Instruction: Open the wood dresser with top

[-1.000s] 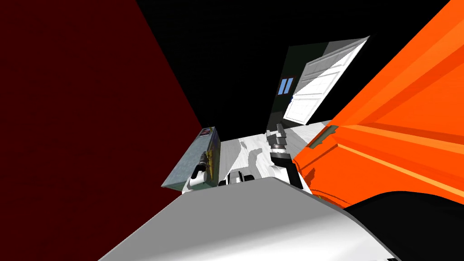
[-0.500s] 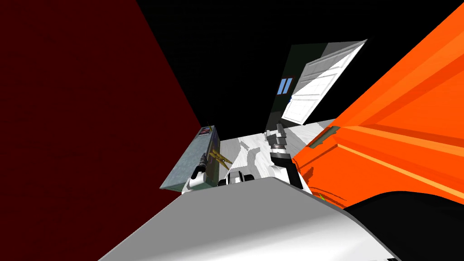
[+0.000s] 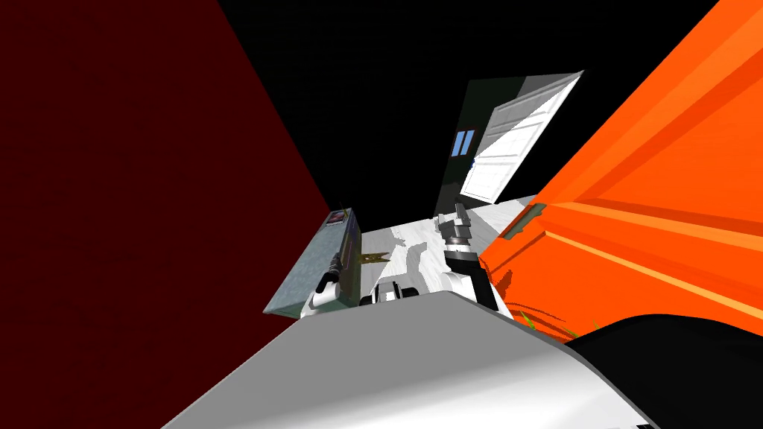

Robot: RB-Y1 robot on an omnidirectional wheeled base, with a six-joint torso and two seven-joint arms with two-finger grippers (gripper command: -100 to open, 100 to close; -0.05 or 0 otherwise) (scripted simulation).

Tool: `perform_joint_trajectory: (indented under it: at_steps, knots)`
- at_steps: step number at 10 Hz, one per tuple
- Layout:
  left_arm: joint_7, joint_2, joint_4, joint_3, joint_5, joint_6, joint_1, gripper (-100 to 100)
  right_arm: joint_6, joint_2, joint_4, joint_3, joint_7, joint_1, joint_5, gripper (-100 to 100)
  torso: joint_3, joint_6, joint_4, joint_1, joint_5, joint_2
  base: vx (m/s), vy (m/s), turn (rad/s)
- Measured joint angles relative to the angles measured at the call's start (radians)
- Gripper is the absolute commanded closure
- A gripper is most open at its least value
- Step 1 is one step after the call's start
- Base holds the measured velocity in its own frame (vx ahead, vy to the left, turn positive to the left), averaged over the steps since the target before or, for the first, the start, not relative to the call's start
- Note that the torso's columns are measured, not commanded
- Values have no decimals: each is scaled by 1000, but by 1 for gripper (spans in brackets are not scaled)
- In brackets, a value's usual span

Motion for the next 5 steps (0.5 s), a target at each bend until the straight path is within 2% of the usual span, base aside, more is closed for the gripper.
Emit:
perform_joint_trajectory:
  at_steps: [2, 4, 5]
  knots:
    - [-2, -5, 5, 1, 2, 18, -1, -100, 0, 0, 0, 0, 0, 0, 0, 0, -1, -1, 0, 0, -1, 0, -15, 19, -80]
    - [-1, -6, 61, 0, 5, 29, -19, -100, 0, 0, 0, 0, 0, 0, 0, 0, 1, -1, 8, -7, -9, 6, -2, 19, -54]
    - [-3, -13, 67, 3, 3, 41, -16, -100, 0, 0, 0, 0, 0, 0, 0, 0, 4, 0, 10, -9, -9, 9, -10, 29, -50]
